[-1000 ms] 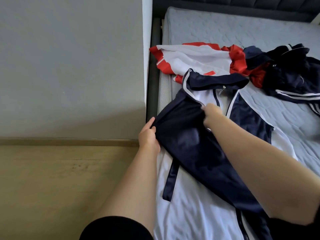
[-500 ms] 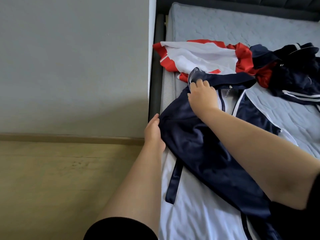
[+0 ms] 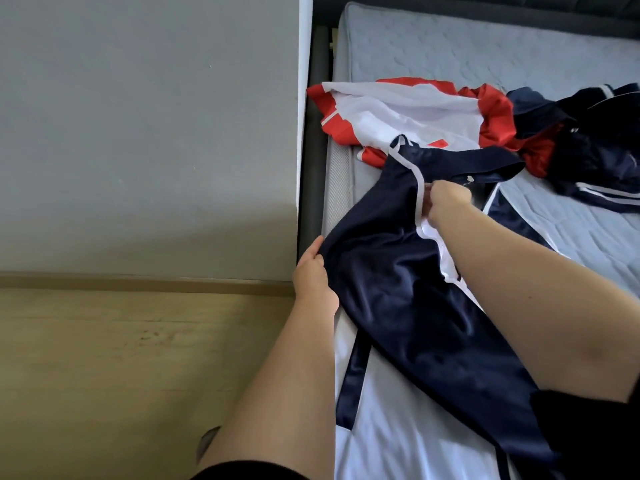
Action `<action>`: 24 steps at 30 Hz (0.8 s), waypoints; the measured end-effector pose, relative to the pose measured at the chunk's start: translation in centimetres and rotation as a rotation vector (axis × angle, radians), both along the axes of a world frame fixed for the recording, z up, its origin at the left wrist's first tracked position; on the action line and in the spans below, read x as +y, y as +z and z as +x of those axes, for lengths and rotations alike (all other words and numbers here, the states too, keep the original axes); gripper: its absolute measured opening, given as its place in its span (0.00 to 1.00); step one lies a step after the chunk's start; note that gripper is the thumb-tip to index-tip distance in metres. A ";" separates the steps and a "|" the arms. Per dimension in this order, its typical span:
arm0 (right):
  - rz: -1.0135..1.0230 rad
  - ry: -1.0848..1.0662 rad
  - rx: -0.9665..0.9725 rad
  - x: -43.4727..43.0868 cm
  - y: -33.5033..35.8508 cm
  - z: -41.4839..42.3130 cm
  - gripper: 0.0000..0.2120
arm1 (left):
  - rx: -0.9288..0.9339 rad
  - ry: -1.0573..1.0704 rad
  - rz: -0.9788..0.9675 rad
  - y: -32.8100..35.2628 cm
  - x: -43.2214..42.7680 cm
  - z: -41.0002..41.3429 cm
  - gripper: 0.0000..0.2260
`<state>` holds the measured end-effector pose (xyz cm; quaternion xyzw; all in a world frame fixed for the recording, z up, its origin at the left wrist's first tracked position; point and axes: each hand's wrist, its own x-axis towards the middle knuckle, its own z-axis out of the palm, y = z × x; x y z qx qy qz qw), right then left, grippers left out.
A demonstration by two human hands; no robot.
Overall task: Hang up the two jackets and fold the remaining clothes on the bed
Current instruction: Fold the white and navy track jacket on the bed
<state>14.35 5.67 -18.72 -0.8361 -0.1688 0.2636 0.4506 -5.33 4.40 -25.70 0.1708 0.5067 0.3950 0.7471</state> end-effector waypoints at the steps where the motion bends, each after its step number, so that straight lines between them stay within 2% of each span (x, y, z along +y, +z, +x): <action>1: 0.083 -0.071 0.066 -0.7 0.0 0.4 0.11 | 0.002 -0.007 0.014 0.2 -0.1 0.0 0.20; 2: 0.078 -0.091 0.027 -1.1 -0.1 0.8 0.14 | 0.017 -0.016 0.039 0.5 -0.1 0.0 0.20; 5: -0.058 0.068 -0.046 -2.5 0.0 0.3 0.21 | 0.119 -0.046 0.118 1.3 -0.6 -0.1 0.22; 8: -0.329 0.280 -0.114 -5.1 0.4 -0.9 0.26 | 0.180 -0.058 0.125 1.8 -1.6 -0.4 0.24; 10: -0.467 0.481 -0.152 -7.2 0.2 -1.2 0.23 | 0.219 -0.083 0.136 2.2 -2.6 -0.6 0.27; 12: -0.362 0.527 -0.089 -8.8 0.0 -1.5 0.13 | 0.302 -0.140 0.196 2.9 -3.8 -0.4 0.32; 13: -0.245 0.460 -0.107 -9.4 0.2 -1.7 0.11 | 0.410 -0.187 0.273 3.3 -4.5 -0.3 0.34; 15: -0.097 0.262 -0.258 -10.8 0.6 -1.9 0.14 | 0.868 -0.378 0.565 3.9 -6.5 0.0 0.37; 16: -0.074 0.215 -0.304 -11.7 0.9 -2.1 0.14 | 1.137 -0.494 0.737 4.0 -7.6 0.2 0.37; 17: -0.080 0.211 -0.340 -12.8 0.9 -2.3 0.13 | 1.328 -0.604 0.894 4.0 -8.7 0.4 0.36; 18: -0.113 0.233 -0.377 -14.0 0.8 -2.5 0.10 | 1.431 -0.723 1.014 3.9 -9.8 0.5 0.33; 20: -0.232 0.281 -0.469 -16.6 0.3 -2.4 0.08 | 1.516 -0.972 1.146 3.3 -11.7 0.5 0.26; 22: -0.390 0.342 -0.523 -19.2 -0.2 -2.3 0.12 | 1.546 -1.183 1.164 2.3 -13.5 0.1 0.24; 24: -0.538 0.388 -0.531 -21.7 -0.6 -2.1 0.14 | 1.544 -1.281 1.157 1.7 -15.1 -0.2 0.25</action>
